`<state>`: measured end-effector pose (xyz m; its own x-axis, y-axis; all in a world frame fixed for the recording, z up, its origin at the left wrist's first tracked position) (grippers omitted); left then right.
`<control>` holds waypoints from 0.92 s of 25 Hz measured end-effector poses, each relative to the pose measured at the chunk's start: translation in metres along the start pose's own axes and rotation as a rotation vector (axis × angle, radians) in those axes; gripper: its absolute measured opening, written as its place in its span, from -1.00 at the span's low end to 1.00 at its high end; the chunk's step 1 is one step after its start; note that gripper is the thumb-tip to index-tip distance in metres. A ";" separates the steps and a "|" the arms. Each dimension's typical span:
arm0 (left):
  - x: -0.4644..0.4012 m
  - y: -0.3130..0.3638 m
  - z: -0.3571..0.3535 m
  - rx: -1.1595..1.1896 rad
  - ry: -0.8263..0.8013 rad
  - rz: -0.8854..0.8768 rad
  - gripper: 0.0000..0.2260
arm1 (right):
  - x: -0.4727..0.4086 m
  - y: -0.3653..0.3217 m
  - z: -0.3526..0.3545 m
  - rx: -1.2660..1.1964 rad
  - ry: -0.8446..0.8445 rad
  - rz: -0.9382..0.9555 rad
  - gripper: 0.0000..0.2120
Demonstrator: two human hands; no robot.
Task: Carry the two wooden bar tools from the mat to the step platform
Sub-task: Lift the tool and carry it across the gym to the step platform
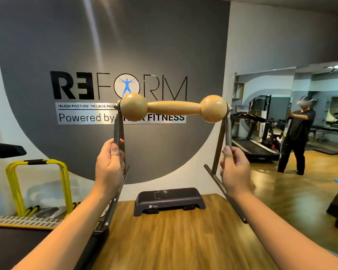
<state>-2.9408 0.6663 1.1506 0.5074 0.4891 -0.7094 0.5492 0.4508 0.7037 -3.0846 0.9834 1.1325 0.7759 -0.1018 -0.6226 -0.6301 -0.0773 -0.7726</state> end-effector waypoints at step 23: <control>-0.414 -0.486 -0.238 -0.102 0.013 0.309 -0.77 | -0.455 0.454 -0.267 0.055 -0.055 -0.071 -0.73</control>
<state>-3.5756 0.4230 1.1118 0.6306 0.6238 -0.4618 0.3011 0.3518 0.8863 -3.7323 0.7303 1.0983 0.8201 -0.0433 -0.5706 -0.5719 -0.0273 -0.8199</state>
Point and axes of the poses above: each hand's wrist, its own x-axis away from the middle knuckle, its own z-axis out of the back of the hand, y = z × x, the point moved 4 cm from there along -x, towards the middle knuckle, and after that the axes turned 1 degree about z, right-handed, at the moved point
